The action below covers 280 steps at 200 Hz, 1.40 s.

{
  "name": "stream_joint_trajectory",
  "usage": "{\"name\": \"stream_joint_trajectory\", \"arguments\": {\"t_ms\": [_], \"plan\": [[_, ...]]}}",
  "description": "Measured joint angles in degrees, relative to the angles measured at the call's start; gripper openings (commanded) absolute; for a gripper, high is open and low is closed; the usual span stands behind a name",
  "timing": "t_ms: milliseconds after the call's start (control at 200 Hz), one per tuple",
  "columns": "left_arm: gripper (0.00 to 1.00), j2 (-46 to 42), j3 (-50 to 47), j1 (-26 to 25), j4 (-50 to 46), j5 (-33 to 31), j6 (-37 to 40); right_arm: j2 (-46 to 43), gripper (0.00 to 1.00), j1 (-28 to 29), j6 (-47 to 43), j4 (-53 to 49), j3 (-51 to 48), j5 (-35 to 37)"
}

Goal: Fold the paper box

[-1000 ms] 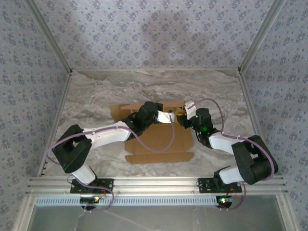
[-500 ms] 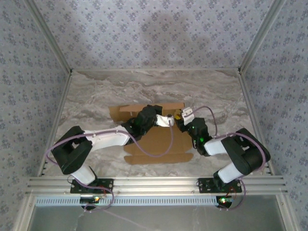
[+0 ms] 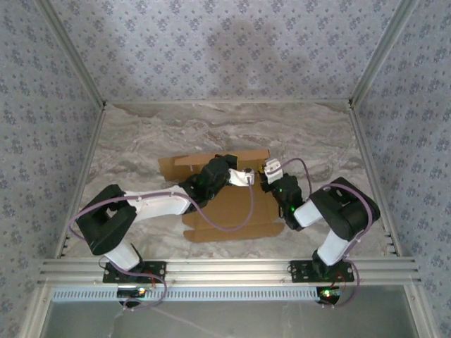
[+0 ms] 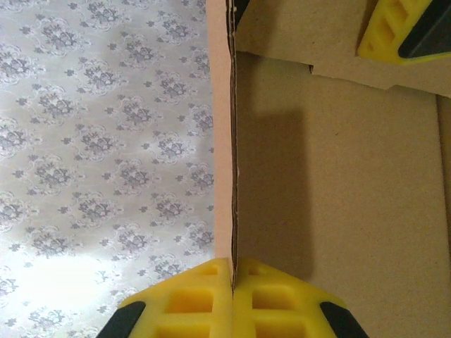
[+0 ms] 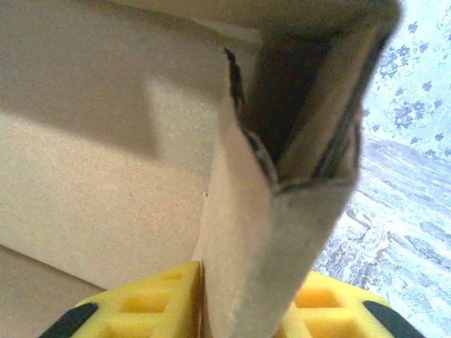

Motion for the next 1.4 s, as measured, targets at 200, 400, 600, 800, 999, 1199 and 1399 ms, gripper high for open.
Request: {"name": "stream_joint_trajectory", "arguments": {"t_ms": [200, 400, 600, 800, 999, 1199, 1399], "plan": [[0.0, 0.0, 1.55, 0.13, -3.15, -1.68, -2.54, 0.68, 0.18, 3.3, -1.42, -4.76, 3.85, 8.33], [0.0, -0.74, 2.78, 0.2, -6.97, -2.29, -4.66, 1.33, 0.16, 5.79, -1.46, -8.87, 6.82, 14.99], [0.0, -1.97, 2.91, 0.31, -9.79, -2.69, -6.16, 1.38, 0.13, 7.67, -0.24, -14.08, 9.64, 19.63], [0.0, -2.69, 3.08, 0.35, -11.69, -3.21, -7.61, 1.31, 0.07, 9.27, 0.59, -20.22, 13.11, 23.69], [0.0, -3.13, 3.52, 0.35, -13.33, -3.39, -8.9, 1.31, 0.0, 10.58, 0.7, -23.37, 14.82, 27.54], [0.0, -3.28, 3.91, 0.37, -14.12, -3.89, -9.33, 1.36, 0.0, 11.32, 1.66, -24.92, 16.15, 30.56], [0.0, -3.41, 4.17, 0.61, -14.6, -4.24, -9.51, 1.62, 0.11, 11.52, 3.15, -24.92, 16.92, 31.01]]}}
